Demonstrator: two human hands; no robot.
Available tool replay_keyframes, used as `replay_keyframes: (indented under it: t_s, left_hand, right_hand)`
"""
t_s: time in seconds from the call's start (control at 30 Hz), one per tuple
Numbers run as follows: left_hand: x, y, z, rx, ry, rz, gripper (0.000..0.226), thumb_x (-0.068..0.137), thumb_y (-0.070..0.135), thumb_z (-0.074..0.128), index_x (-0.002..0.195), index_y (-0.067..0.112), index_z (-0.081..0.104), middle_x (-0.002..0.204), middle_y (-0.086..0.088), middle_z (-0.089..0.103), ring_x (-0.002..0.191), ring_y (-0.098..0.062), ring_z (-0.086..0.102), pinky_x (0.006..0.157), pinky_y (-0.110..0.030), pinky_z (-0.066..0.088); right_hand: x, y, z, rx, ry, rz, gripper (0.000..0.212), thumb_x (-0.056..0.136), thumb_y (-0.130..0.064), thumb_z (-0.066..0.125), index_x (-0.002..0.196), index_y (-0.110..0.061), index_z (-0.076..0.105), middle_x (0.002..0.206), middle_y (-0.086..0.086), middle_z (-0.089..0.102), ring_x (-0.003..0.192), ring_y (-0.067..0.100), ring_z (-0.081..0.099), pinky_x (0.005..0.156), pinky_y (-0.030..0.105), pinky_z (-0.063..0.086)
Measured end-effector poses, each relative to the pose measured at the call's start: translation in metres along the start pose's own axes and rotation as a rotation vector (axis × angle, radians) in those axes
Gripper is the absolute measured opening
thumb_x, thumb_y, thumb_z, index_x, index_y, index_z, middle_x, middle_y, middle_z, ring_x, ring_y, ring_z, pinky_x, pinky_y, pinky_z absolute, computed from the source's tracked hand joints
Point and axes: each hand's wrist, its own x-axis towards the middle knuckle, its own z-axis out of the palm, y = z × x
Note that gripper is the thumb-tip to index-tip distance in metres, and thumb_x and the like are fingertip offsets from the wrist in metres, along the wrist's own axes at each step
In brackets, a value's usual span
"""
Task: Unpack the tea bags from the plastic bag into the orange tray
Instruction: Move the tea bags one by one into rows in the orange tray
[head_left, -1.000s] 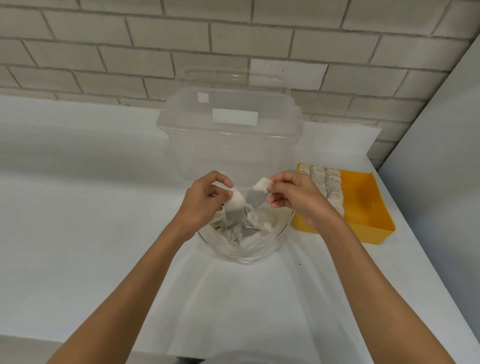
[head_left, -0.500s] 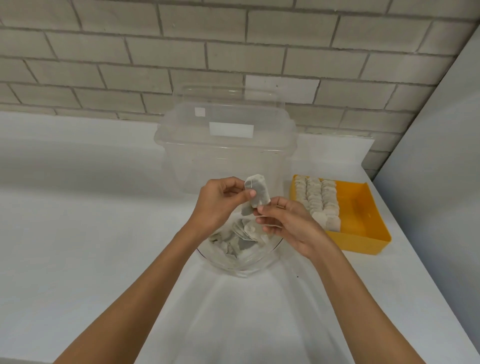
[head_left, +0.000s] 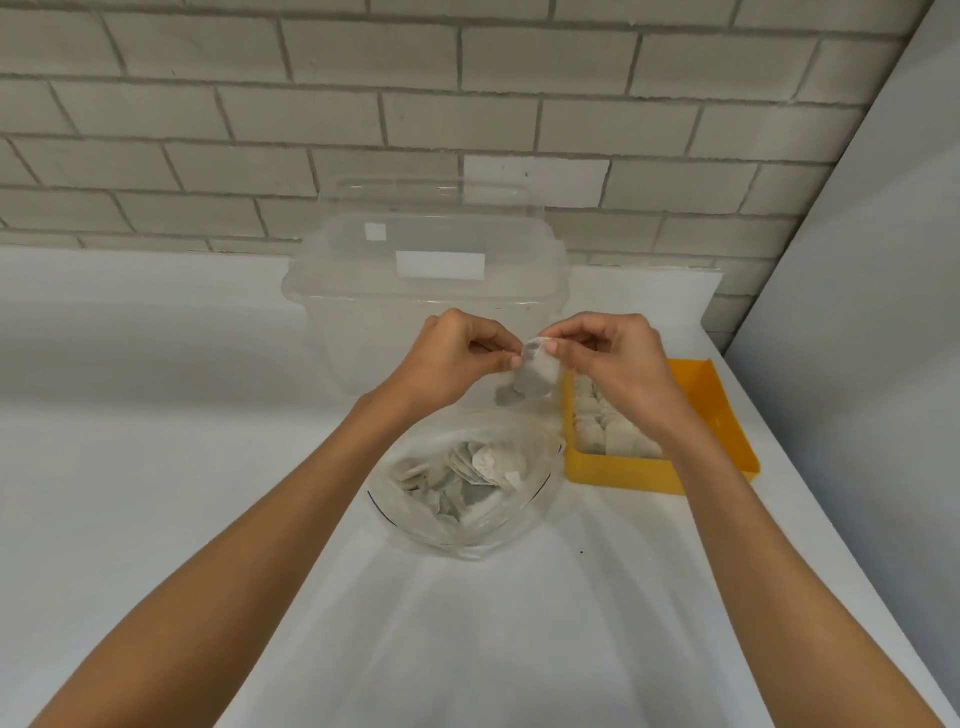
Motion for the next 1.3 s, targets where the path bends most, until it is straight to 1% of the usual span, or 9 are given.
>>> replay_keyframes:
  t_s: [0.17, 0.27, 0.47, 0.6, 0.77, 0.9, 1.1, 1.2, 1.3]
  left_hand:
    - [0.011, 0.006, 0.014, -0.018, 0.011, 0.013, 0.019, 0.082, 0.008, 0.073, 0.099, 0.016, 0.074, 0.079, 0.003, 0.07, 0.075, 0.002, 0.064, 0.078, -0.007, 0.046]
    - [0.014, 0.009, 0.025, -0.047, -0.015, 0.003, 0.026, 0.083, 0.007, 0.072, 0.107, 0.016, 0.07, 0.078, 0.002, 0.069, 0.074, -0.002, 0.064, 0.076, -0.005, 0.046]
    - [0.019, 0.012, 0.041, -0.025, -0.053, 0.042, 0.013, 0.084, 0.01, 0.072, 0.096, 0.012, 0.074, 0.082, 0.001, 0.072, 0.072, 0.003, 0.061, 0.069, -0.002, 0.04]
    - [0.021, 0.013, 0.046, -0.033, -0.068, 0.046, 0.012, 0.084, 0.01, 0.072, 0.096, 0.01, 0.074, 0.085, -0.001, 0.073, 0.074, 0.0, 0.062, 0.069, -0.003, 0.04]
    - [0.023, 0.011, 0.048, -0.028, -0.073, 0.055, 0.012, 0.085, 0.014, 0.072, 0.096, 0.012, 0.075, 0.087, 0.0, 0.073, 0.075, 0.004, 0.062, 0.07, -0.002, 0.041]
    - [0.023, 0.012, 0.048, -0.051, -0.084, 0.052, 0.011, 0.084, 0.015, 0.072, 0.094, 0.011, 0.075, 0.084, 0.003, 0.072, 0.071, 0.008, 0.06, 0.069, -0.003, 0.041]
    - [0.028, 0.02, 0.062, -0.051, -0.158, 0.048, 0.008, 0.083, 0.016, 0.073, 0.09, 0.012, 0.074, 0.083, 0.0, 0.072, 0.078, -0.006, 0.064, 0.075, -0.008, 0.048]
    - [0.037, 0.029, 0.077, -0.063, -0.181, 0.064, 0.006, 0.084, 0.013, 0.072, 0.089, 0.01, 0.074, 0.075, 0.008, 0.067, 0.069, 0.002, 0.06, 0.067, -0.005, 0.045]
    - [0.046, 0.035, 0.095, -0.098, -0.169, 0.075, 0.006, 0.084, 0.012, 0.072, 0.089, 0.009, 0.074, 0.07, 0.014, 0.064, 0.062, 0.009, 0.057, 0.066, -0.005, 0.044]
  right_hand:
    - [0.001, 0.021, -0.042, -0.179, 0.016, 0.029, 0.007, 0.085, -0.013, 0.07, 0.088, -0.015, 0.075, 0.074, 0.003, 0.072, 0.064, 0.006, 0.064, 0.069, 0.015, 0.049]
    - [-0.001, 0.045, -0.068, -0.298, -0.004, 0.123, 0.009, 0.087, -0.01, 0.068, 0.086, -0.017, 0.073, 0.072, 0.005, 0.071, 0.068, 0.011, 0.065, 0.074, 0.02, 0.05]
    - [-0.008, 0.098, -0.092, -0.457, -0.129, 0.368, 0.008, 0.087, -0.005, 0.065, 0.087, -0.011, 0.069, 0.075, 0.015, 0.071, 0.06, 0.005, 0.062, 0.079, 0.025, 0.05]
    - [-0.009, 0.117, -0.085, -0.477, -0.156, 0.437, 0.008, 0.088, -0.003, 0.063, 0.092, -0.005, 0.07, 0.079, 0.017, 0.071, 0.065, 0.011, 0.062, 0.077, 0.026, 0.048]
    - [-0.008, 0.129, -0.075, -0.453, -0.181, 0.459, 0.01, 0.086, 0.001, 0.062, 0.086, -0.008, 0.067, 0.082, 0.018, 0.072, 0.065, 0.017, 0.065, 0.077, 0.034, 0.055]
    - [-0.008, 0.13, -0.072, -0.427, -0.163, 0.471, 0.01, 0.086, 0.001, 0.063, 0.084, -0.009, 0.066, 0.073, 0.014, 0.07, 0.062, 0.018, 0.065, 0.067, 0.027, 0.055]
    - [-0.011, 0.119, -0.081, -0.447, -0.119, 0.418, 0.018, 0.085, 0.005, 0.056, 0.092, -0.007, 0.068, 0.08, 0.015, 0.071, 0.064, 0.017, 0.066, 0.075, 0.027, 0.054]
    - [-0.014, 0.096, -0.09, -0.31, -0.068, 0.37, 0.023, 0.086, 0.001, 0.057, 0.099, -0.013, 0.07, 0.085, 0.007, 0.071, 0.07, 0.013, 0.066, 0.069, 0.021, 0.049]
    - [-0.017, 0.069, -0.095, -0.112, -0.164, 0.353, 0.023, 0.089, -0.005, 0.059, 0.101, -0.021, 0.07, 0.09, -0.003, 0.072, 0.078, 0.009, 0.066, 0.069, 0.02, 0.05]
